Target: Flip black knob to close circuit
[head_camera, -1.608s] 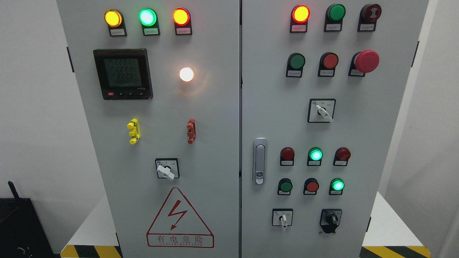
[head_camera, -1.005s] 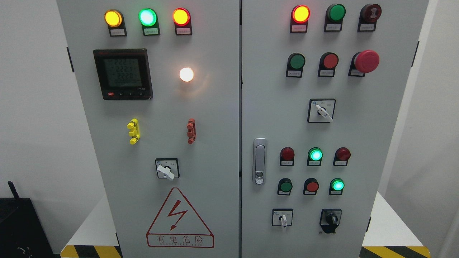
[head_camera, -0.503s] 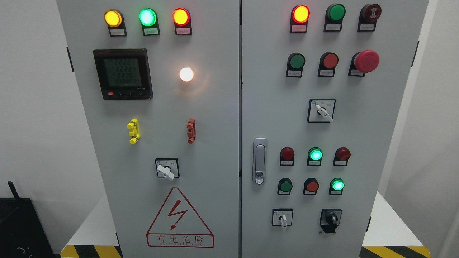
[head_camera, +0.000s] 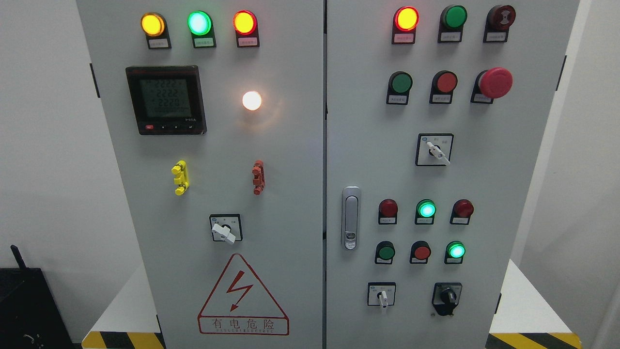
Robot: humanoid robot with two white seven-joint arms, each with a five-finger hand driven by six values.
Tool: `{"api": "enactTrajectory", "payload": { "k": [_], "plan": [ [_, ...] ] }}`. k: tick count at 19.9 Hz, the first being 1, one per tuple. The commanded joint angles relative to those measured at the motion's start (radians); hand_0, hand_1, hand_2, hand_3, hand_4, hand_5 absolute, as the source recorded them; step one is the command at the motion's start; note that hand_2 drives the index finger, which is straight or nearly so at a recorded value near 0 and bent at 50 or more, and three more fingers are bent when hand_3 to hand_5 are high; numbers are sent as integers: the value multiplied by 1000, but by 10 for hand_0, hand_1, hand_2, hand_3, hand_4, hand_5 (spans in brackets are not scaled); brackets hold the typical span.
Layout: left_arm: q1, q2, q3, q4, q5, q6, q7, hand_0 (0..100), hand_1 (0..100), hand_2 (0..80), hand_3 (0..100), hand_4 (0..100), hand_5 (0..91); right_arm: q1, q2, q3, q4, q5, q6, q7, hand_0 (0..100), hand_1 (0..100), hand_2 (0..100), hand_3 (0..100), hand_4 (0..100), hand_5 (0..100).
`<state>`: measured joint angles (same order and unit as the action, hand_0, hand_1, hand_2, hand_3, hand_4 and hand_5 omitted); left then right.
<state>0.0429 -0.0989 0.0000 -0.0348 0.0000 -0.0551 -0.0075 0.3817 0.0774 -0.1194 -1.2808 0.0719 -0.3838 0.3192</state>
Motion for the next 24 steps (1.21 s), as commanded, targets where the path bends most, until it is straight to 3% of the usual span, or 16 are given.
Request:
{"api": "enactTrajectory", "payload": {
  "k": [1, 3, 6, 10, 13, 14, 16, 19, 22, 24],
  "plan": [
    [0, -1, 11, 0, 8, 0, 0, 0, 0, 0, 50, 25, 0, 2, 27, -83, -762, 292, -23, -55, 0, 220, 524, 773, 700, 650],
    [0, 1, 11, 0, 8, 0, 0, 0, 0, 0, 51, 26, 0, 0, 27, -141, -792, 457, -107, -75, 0, 227, 639, 854, 746, 744],
    [0, -1, 11, 1, 8, 0, 0, 0, 0, 0, 50, 26, 0, -7, 21, -229, -810, 665, -203, -75, 0, 229, 757, 937, 767, 801],
    [0, 1, 11, 0, 8, 0, 0, 0, 0, 0, 50, 27, 0, -95, 19, -275, -812, 886, -195, -72, 0, 221, 823, 1000, 763, 835],
    [0, -1, 11, 0, 8, 0, 0, 0, 0, 0, 49, 27, 0, -194, 15, -250, -809, 1011, -80, -65, 0, 168, 844, 1000, 763, 844],
    [0, -1, 11, 0, 8, 0, 0, 0, 0, 0, 49, 27, 0, -222, 13, -229, -805, 1040, -41, -63, 0, 141, 846, 1000, 816, 845],
    [0, -1, 11, 0, 8, 0, 0, 0, 0, 0, 49, 26, 0, -251, 10, -171, -801, 1107, 57, -48, 0, 91, 848, 1000, 816, 846],
    [0, -1, 11, 0, 8, 0, 0, 0, 0, 0, 49, 26, 0, -286, -22, -108, -786, 1178, 201, -22, 0, 48, 851, 1000, 816, 846],
    [0, -1, 11, 0, 8, 0, 0, 0, 0, 0, 49, 25, 0, -316, -51, -97, -773, 1207, 273, -14, 0, 0, 859, 1000, 817, 845],
    [0, -1, 11, 0, 8, 0, 0, 0, 0, 0, 49, 25, 0, -333, -56, -95, -773, 1246, 301, 23, 0, 0, 864, 1000, 817, 845]
  ]
}}
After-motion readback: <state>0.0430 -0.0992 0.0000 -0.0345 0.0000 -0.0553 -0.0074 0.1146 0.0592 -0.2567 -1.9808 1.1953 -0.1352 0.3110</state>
